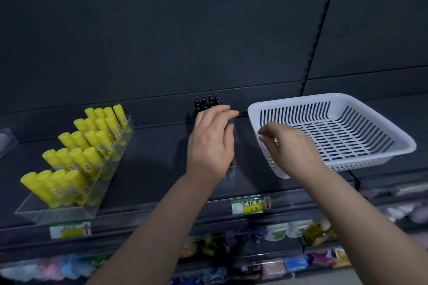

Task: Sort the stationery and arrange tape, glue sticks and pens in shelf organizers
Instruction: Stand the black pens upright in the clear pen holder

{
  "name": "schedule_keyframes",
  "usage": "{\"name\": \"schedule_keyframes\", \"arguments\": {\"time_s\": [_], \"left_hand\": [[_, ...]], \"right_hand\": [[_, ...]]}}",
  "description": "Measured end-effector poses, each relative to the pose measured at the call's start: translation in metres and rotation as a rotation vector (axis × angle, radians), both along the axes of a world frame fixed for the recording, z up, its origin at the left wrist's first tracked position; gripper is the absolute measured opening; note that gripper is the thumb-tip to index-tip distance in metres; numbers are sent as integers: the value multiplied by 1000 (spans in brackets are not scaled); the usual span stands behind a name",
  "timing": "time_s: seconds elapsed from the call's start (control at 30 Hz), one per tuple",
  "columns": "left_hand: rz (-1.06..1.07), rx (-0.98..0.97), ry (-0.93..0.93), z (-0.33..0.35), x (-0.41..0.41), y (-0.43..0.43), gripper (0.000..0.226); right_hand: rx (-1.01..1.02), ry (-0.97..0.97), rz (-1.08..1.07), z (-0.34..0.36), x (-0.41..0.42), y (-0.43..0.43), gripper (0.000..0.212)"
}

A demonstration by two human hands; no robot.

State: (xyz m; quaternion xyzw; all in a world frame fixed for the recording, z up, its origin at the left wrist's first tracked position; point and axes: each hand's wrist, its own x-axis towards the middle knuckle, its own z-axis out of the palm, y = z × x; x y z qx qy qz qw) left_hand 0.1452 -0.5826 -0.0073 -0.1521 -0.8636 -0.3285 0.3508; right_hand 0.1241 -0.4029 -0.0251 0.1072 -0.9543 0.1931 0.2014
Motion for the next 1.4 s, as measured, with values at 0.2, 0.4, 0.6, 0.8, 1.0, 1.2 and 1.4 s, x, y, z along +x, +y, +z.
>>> {"name": "schedule_keyframes", "arguments": {"time_s": [0.2, 0.4, 0.6, 0.8, 1.0, 1.2, 1.4], "left_hand": [[-153, -208, -290, -5, -10, 70, 40], [-43, -155, -762, -30, -32, 109, 47], [123, -36, -806, -35, -43, 148, 47], [-10, -9, -743, -34, -57, 219, 33], [-173, -43, -722, -41, -70, 298, 34], [-195, 76, -710, -45, -68, 304, 43], [-101, -53, -704, -48, -51, 231, 39]], "right_hand": [[133, -50, -117, -15, 18, 69, 18], [89, -122, -111, -22, 28, 128, 32], [146, -124, -31, -29, 23, 167, 43], [142, -134, -160, -26, 21, 236, 33], [110, -140, -346, -23, 18, 308, 31], [42, -72, -332, -18, 14, 306, 20], [35, 22, -110, -13, 5, 226, 22]]}}
